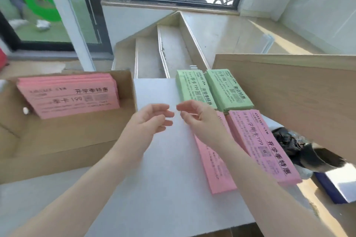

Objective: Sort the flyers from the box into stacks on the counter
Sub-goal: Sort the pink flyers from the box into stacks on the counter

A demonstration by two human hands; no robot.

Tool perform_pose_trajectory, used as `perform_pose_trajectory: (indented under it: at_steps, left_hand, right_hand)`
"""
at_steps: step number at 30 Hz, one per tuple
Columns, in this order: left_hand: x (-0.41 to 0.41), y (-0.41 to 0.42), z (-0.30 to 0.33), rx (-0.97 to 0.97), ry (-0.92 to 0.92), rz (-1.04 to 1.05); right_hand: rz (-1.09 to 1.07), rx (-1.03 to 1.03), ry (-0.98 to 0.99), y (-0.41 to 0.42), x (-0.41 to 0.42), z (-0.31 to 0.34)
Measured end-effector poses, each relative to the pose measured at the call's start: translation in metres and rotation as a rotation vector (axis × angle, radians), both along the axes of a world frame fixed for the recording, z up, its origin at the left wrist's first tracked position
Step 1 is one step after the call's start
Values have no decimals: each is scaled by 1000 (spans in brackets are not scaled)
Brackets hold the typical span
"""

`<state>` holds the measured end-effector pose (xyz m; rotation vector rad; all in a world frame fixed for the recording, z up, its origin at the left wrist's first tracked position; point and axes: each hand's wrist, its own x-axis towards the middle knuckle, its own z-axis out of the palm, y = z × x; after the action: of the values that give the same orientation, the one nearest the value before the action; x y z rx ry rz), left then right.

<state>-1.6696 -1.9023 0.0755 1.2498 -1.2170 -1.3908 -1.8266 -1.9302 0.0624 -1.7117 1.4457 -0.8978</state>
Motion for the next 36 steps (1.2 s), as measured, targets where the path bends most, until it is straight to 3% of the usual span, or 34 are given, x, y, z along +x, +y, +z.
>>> perform_pose_trajectory:
  at_steps: [6, 10, 16, 21, 26, 31, 36]
  left_hand:
    - [137, 10, 14, -114, -81, 186]
    - [224, -8, 17, -235, -382, 172]
    - [317, -66, 10, -512, -1043, -112]
    - [340, -103, -9, -534, -1261, -392]
    - [344, -113, -22, -518, -1264, -394]
    - [344, -116, -26, -569, -1235, -357]
    - [344, -117, -30, -593, -1233, -335]
  right_hand:
    - [116, -143, 6, -12, 119, 13]
    - [140, -158, 75, -25, 189, 12]
    - [188, -250, 484, -61, 267, -8]
    - [209, -248, 828, -83, 292, -22]
    - [183, -256, 898, -87, 289, -34]
    - [58, -574, 932, -87, 289, -37]
    - [12, -634, 1041, -89, 293, -41]
